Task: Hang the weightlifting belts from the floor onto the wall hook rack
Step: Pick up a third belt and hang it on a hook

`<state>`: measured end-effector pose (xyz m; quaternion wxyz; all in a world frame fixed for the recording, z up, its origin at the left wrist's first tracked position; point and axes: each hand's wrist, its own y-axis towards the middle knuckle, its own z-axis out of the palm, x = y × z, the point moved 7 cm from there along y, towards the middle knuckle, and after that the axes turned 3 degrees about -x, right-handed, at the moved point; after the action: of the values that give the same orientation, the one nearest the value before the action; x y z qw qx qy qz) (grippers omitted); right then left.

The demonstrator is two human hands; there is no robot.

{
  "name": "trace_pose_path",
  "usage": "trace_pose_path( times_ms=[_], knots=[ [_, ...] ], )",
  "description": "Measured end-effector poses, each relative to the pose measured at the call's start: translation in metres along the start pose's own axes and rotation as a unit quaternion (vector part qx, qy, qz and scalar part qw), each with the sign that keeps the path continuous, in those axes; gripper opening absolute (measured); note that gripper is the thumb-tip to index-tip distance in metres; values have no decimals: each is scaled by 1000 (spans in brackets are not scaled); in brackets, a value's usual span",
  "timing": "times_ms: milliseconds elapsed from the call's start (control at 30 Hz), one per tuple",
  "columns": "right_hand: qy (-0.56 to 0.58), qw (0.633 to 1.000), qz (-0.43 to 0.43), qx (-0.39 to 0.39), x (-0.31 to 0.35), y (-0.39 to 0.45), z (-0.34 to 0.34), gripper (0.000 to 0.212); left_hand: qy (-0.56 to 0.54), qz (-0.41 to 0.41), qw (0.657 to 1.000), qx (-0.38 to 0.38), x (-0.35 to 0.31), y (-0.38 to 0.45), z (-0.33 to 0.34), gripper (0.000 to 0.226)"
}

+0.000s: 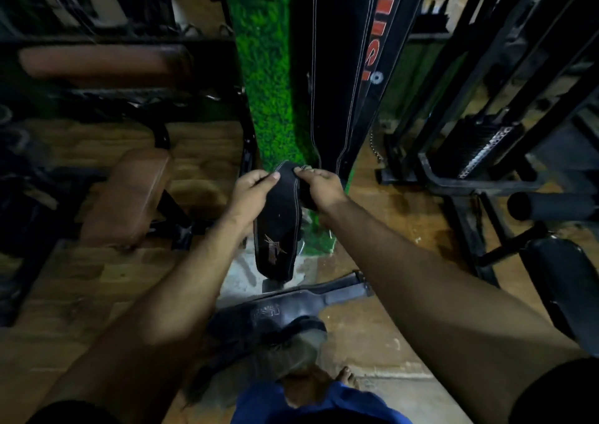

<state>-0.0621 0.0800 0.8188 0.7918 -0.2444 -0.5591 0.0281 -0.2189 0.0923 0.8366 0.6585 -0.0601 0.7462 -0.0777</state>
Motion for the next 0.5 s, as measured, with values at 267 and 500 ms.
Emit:
trace_pose_path(
  times_ms=[267, 500],
  knots=[
    [-39, 991, -85, 92, 79, -24, 6, 23, -81, -1, 996, 25, -93, -4, 32, 16],
    [-146, 977, -127, 92, 142, -48, 24, 62, -54, 51, 996, 47, -161, -5, 23, 12]
  ],
)
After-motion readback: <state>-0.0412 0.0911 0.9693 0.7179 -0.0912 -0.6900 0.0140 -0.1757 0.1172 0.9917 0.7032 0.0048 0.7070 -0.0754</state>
